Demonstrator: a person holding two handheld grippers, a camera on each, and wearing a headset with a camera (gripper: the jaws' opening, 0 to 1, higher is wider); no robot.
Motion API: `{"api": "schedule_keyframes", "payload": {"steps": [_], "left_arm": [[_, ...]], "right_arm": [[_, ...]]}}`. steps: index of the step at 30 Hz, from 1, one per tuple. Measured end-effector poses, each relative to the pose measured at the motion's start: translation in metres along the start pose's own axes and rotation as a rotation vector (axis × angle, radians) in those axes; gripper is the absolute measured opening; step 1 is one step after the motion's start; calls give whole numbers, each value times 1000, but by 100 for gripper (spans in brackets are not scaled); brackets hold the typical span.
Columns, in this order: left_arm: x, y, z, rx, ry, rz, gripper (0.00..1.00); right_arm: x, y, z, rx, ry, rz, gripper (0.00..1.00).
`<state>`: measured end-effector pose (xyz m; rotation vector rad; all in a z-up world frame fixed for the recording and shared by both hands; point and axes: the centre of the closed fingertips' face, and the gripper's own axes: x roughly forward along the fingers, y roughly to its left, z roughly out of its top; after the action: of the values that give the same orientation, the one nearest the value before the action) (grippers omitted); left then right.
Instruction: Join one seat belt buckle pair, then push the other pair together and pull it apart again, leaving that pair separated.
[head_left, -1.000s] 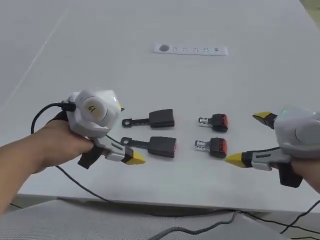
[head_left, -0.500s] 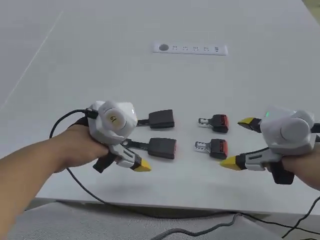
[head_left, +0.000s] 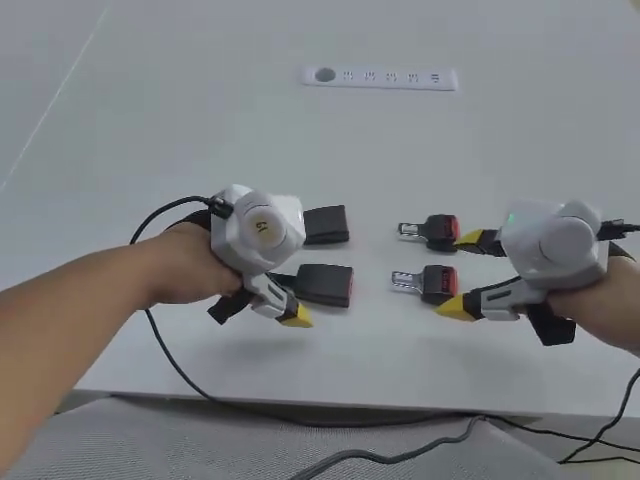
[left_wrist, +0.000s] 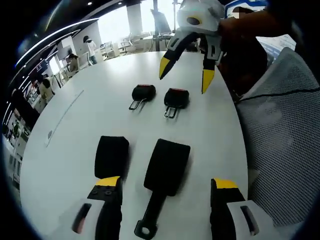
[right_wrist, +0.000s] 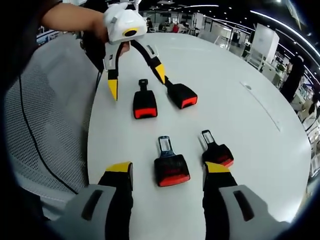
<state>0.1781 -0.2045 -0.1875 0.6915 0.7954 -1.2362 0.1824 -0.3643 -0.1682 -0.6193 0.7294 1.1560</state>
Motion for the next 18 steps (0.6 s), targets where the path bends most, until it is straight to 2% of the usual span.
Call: {"api": "schedule_keyframes", "payload": {"steps": [2, 5, 8, 9, 12, 18], "left_arm": [[2, -1, 1, 9, 2, -7, 71], [4, 0, 3, 7, 6, -9, 71], [7, 1, 4, 15, 10, -12, 68], [8, 1, 4, 24, 14, -15, 67], [10, 0, 6, 33, 22, -26, 64], [16, 1, 4, 51, 47, -43, 59]], "right_arm": [[5, 0, -4, -3, 6, 16, 49], [5, -1, -5, -8, 20, 27, 48], [9, -6, -11, 12, 37, 19, 52], [8, -5, -10, 21, 36, 31, 52], [11, -9, -15, 9, 48, 44, 47], [16, -5, -18, -3, 59, 79, 38]]}}
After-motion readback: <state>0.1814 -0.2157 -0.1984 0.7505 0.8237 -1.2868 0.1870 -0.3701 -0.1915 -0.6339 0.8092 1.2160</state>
